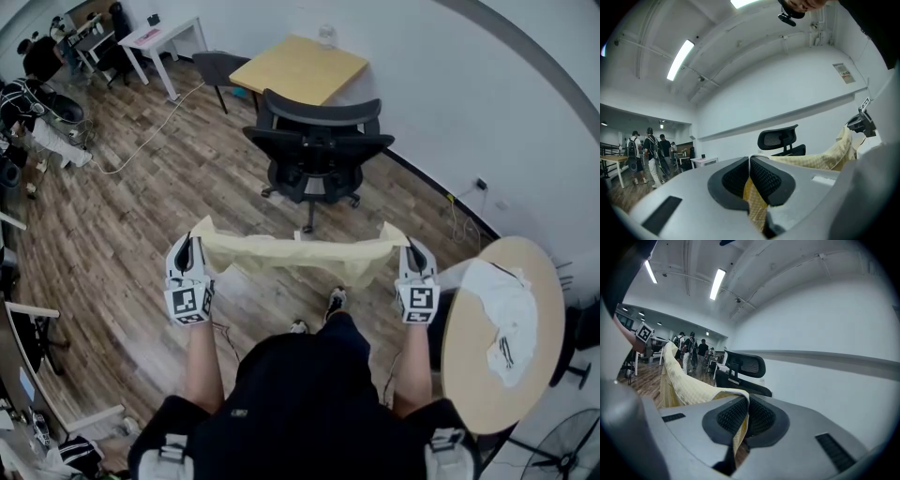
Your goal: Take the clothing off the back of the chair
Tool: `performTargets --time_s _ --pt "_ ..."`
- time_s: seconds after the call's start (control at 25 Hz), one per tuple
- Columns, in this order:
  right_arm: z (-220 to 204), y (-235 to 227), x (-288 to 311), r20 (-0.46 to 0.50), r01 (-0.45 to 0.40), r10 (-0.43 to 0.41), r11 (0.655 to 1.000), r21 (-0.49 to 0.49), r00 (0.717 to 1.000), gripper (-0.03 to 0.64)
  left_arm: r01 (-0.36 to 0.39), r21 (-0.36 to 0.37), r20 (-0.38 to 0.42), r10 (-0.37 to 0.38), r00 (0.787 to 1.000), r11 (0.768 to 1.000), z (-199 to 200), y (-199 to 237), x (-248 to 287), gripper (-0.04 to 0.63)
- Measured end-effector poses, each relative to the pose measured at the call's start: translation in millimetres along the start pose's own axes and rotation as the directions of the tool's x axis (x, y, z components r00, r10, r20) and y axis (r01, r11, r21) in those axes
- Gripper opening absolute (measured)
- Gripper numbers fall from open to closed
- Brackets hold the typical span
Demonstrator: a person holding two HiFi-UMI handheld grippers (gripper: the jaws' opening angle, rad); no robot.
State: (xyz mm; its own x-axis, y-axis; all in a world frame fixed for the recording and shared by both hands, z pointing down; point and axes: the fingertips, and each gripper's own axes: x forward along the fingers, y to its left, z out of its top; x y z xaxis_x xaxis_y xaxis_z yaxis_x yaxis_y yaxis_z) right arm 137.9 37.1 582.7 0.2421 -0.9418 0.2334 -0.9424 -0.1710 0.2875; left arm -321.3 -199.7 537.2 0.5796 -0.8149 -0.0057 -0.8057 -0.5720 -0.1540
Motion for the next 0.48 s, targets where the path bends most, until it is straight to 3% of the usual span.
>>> performTargets --time_s 0.48 --pt "-3.1 -2.7 0.7 -0.014 0.008 -0.008 1.0 -0.005 1.0 0.003 0.008 0.007 0.001 -0.008 1.0 1.0 1.6 -3.7 4.3 0.008"
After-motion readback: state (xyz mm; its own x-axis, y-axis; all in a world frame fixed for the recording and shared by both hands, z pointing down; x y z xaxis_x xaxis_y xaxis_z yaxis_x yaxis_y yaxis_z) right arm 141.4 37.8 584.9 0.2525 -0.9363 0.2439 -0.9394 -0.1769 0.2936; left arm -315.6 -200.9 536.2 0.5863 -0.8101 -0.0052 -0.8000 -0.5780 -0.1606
